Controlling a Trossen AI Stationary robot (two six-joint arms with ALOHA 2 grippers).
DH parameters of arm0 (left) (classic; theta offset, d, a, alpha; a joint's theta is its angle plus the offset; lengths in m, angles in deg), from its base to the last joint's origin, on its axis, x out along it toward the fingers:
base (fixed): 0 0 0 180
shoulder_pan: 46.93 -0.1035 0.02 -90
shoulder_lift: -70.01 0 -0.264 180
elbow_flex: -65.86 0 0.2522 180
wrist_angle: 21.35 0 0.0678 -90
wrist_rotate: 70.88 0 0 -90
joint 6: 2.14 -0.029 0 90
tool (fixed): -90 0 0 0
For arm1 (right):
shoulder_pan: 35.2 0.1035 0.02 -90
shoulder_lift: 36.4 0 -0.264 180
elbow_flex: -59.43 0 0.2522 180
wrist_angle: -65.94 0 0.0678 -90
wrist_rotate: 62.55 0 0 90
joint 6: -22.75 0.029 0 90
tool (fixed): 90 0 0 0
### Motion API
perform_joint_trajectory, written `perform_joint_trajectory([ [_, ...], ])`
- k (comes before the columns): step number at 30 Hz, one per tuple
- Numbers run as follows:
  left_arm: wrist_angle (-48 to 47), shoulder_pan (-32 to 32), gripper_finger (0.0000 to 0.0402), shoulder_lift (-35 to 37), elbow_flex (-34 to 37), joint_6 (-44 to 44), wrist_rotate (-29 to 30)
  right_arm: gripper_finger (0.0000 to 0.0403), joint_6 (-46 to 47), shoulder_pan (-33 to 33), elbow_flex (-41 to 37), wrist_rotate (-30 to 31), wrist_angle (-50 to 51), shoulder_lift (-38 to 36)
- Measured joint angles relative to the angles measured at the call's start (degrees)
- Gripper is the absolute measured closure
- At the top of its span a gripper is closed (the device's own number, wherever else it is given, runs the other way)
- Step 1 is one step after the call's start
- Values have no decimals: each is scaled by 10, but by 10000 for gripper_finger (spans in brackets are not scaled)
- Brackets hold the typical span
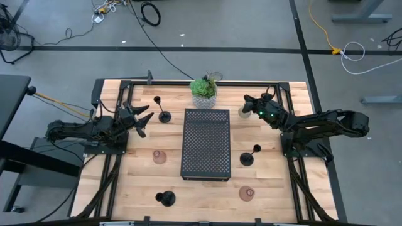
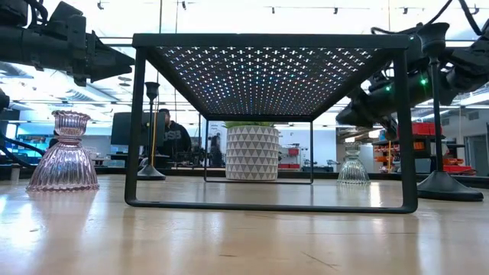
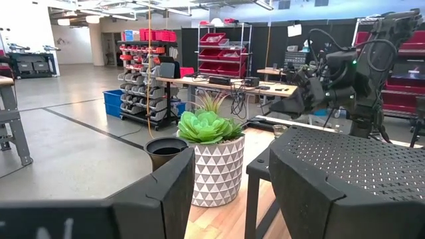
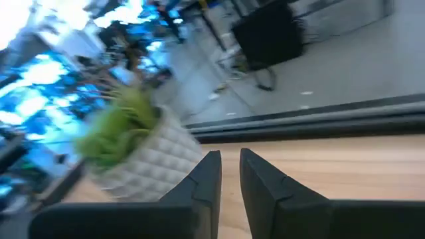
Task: Pick & Place candle stick holders
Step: Put the green candle holder on the shelf
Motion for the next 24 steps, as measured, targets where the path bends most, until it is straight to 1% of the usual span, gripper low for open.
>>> perform_joint_trajectory([
  [3, 0, 0, 204, 0, 0, 0, 0, 346, 1, 0, 0, 8, -11, 0],
  [5, 0, 0, 204, 0, 0, 0, 0, 346, 21, 0, 0, 7, -18, 0],
  [7, 0, 0, 204, 0, 0, 0, 0, 346, 52, 0, 0, -17, -22, 0],
  [10, 0, 0, 204, 0, 0, 0, 0, 346, 60, 0, 0, -54, -32, 0],
  [12, 0, 0, 204, 0, 0, 0, 0, 346, 60, 0, 0, -59, -42, 0],
  [14, 0, 0, 204, 0, 0, 0, 0, 346, 58, 0, 0, -73, -36, 0],
  [18, 0, 0, 204, 0, 0, 0, 0, 342, 89, -2, 0, -138, 6, 0],
  [21, 0, 0, 204, 0, 0, 0, 0, 322, 112, -2, 0, -186, 13, 0],
  [24, 0, 0, 204, 0, 0, 0, 0, 280, 111, -2, 0, -216, -18, -5],
])
